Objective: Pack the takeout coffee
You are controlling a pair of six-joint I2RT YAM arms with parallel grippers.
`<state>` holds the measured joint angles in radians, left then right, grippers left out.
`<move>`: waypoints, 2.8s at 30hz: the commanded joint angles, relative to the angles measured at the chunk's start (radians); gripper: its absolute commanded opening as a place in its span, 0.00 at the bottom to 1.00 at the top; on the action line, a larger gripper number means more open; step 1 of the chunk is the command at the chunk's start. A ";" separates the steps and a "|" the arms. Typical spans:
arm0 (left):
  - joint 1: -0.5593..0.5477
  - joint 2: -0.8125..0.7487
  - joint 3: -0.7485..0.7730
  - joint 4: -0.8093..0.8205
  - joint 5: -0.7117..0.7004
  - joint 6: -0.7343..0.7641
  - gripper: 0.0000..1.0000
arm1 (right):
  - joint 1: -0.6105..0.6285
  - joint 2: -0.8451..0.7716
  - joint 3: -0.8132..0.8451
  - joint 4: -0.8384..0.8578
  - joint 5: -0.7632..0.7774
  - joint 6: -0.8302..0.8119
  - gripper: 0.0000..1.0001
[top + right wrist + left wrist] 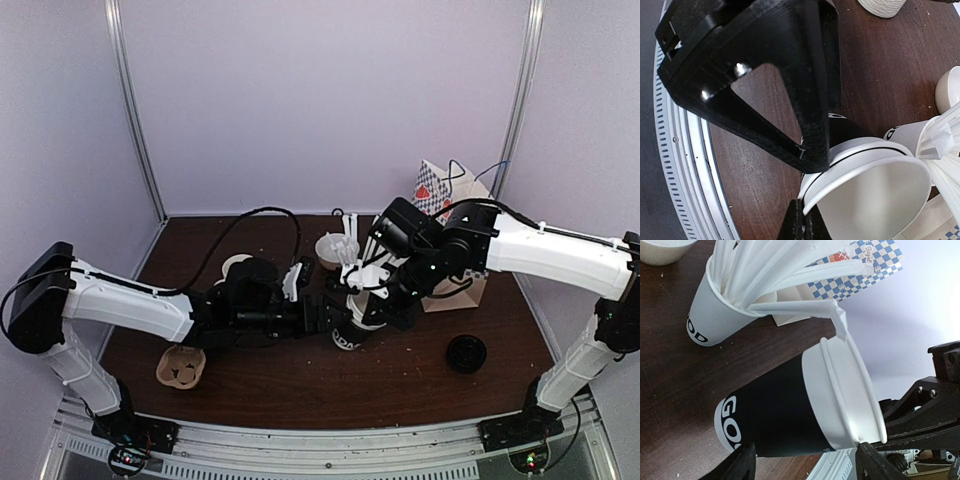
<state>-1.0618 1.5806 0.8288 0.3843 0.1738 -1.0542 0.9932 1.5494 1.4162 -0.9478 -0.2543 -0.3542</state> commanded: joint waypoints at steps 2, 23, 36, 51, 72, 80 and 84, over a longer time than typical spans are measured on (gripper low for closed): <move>-0.006 0.026 0.027 0.119 0.036 -0.020 0.71 | 0.009 -0.002 -0.003 0.015 -0.009 0.002 0.00; 0.029 0.145 0.133 -0.401 0.000 -0.239 0.66 | 0.015 -0.056 0.060 -0.032 -0.071 -0.029 0.00; 0.030 0.167 0.107 -0.361 0.019 -0.285 0.65 | 0.014 -0.107 0.025 -0.031 -0.014 -0.078 0.00; -0.059 -0.061 0.042 -0.074 -0.180 -0.019 0.70 | 0.000 -0.088 -0.101 0.089 0.002 0.019 0.00; -0.063 0.011 0.077 -0.026 -0.099 -0.028 0.60 | -0.001 -0.054 -0.081 0.092 -0.011 0.028 0.00; -0.062 0.042 0.088 -0.062 -0.112 -0.058 0.54 | -0.001 -0.067 -0.079 0.088 0.002 0.032 0.00; -0.058 0.076 0.129 -0.111 -0.096 -0.065 0.51 | 0.001 -0.070 -0.073 0.083 -0.016 0.016 0.00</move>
<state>-1.1229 1.6188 0.8978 0.3099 0.0669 -1.1084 0.9936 1.4929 1.3067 -0.8787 -0.2638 -0.3328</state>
